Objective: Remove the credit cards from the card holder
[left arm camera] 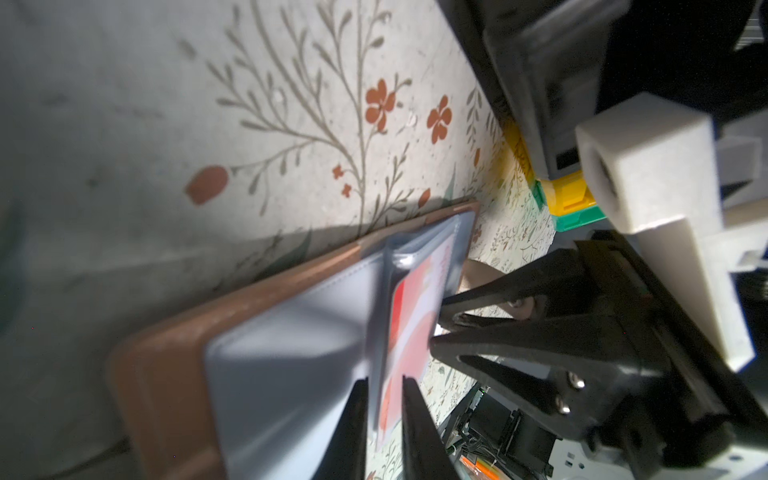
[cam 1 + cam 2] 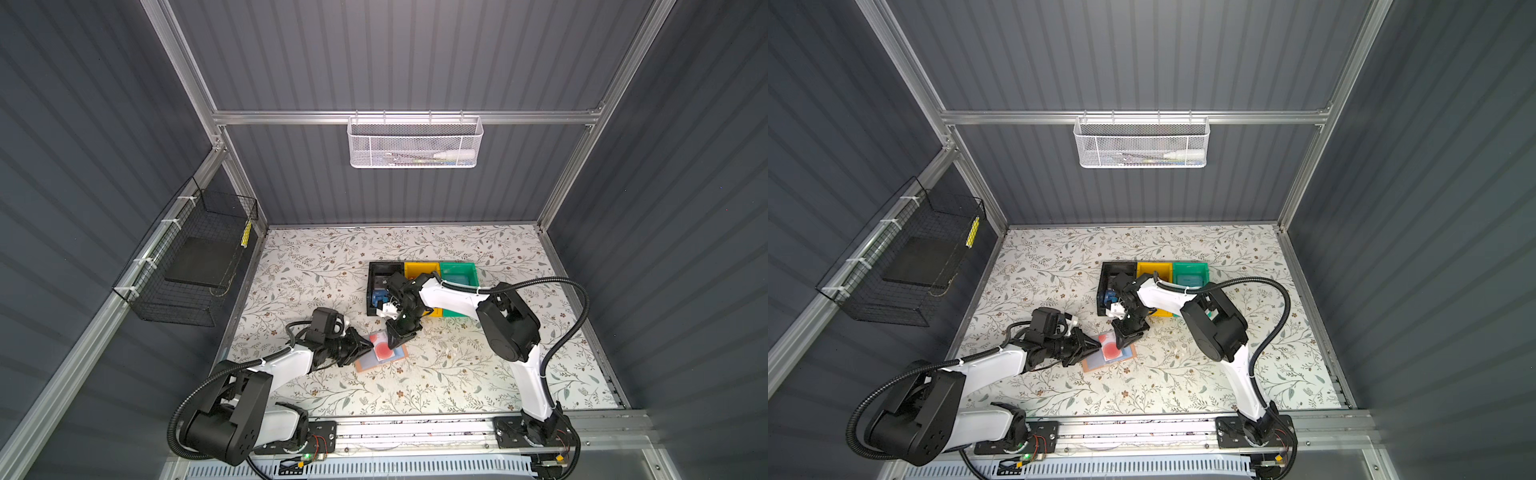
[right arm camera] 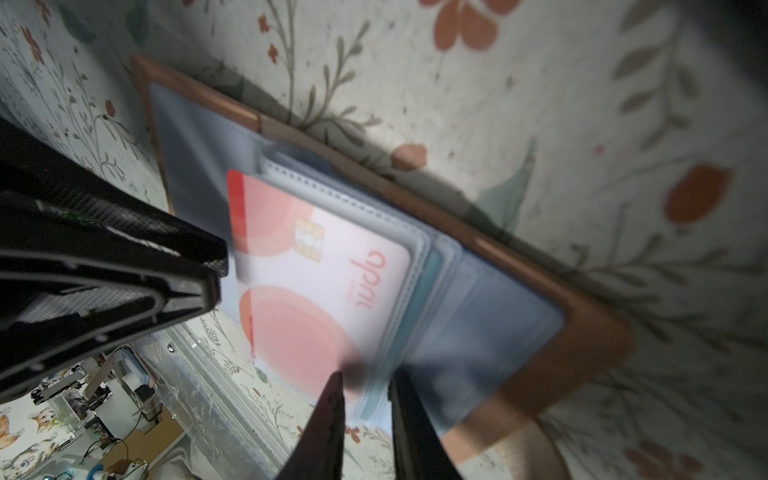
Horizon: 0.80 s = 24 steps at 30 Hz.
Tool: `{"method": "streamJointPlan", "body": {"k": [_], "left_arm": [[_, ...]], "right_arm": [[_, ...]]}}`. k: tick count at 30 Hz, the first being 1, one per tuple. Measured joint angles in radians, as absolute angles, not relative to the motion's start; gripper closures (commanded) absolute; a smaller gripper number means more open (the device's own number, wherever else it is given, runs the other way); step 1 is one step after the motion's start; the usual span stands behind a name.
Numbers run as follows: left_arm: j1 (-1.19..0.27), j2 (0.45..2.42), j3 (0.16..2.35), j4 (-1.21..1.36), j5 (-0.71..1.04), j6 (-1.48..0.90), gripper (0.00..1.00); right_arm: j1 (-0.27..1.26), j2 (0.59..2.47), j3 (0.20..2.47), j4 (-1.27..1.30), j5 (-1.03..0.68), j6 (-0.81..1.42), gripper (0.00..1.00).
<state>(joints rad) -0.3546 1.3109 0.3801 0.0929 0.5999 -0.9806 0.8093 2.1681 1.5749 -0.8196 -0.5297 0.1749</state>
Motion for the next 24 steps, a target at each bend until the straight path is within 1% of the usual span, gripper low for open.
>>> {"method": "streamJointPlan", "body": {"k": [7, 11, 24], "left_arm": [[-0.355, 1.328, 0.379, 0.131, 0.599, -0.985, 0.85], [-0.355, 1.351, 0.368, 0.157, 0.599, -0.992, 0.88], [-0.360, 1.356, 0.363, 0.175, 0.599, -1.000, 0.88]], "right_arm": [[0.807, 2.168, 1.573, -0.817, -0.535, 0.175, 0.76], [0.807, 2.168, 1.572, -0.817, -0.535, 0.175, 0.76], [0.807, 2.167, 1.571, -0.815, -0.538, 0.175, 0.76]]}}
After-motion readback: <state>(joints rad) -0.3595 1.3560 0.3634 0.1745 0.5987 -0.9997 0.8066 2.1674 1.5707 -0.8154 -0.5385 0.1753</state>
